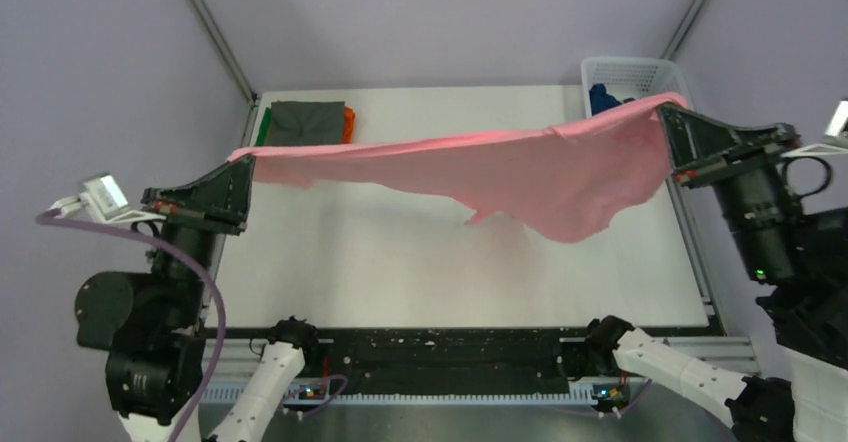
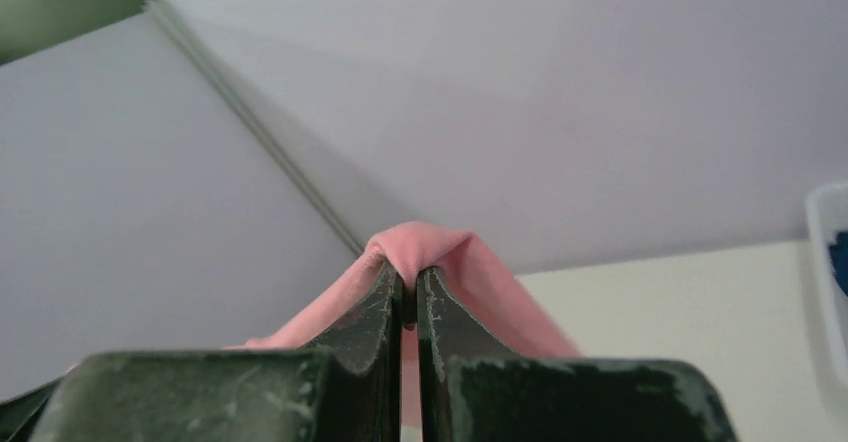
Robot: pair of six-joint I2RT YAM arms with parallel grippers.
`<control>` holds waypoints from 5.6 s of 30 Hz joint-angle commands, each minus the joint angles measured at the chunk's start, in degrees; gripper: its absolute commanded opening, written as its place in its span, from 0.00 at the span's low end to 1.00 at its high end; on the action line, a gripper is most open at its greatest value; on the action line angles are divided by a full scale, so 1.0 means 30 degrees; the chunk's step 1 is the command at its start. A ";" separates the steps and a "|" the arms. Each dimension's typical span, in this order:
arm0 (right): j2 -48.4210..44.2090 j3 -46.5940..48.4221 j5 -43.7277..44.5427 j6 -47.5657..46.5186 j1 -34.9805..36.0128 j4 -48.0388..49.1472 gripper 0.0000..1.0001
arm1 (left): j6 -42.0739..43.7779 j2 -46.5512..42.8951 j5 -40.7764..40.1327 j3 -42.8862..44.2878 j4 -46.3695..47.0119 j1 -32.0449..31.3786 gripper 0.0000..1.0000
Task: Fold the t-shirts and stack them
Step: Flatten out the tshirt
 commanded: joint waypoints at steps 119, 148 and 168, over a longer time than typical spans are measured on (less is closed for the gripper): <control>1.9731 -1.0977 -0.3891 0.2482 -1.1915 0.7487 0.99 | 0.0473 2.4783 0.2897 -0.4602 0.5283 -0.0914 0.99; 2.4820 -0.3000 -0.7529 -0.0561 -1.0825 0.8402 0.99 | 0.1844 2.8306 0.1691 0.2274 0.2151 -0.1738 0.99; 3.3502 0.9321 -0.7472 -0.0343 -1.1824 0.3415 0.99 | 0.1308 3.2705 0.2498 0.7856 0.1798 -0.1236 0.99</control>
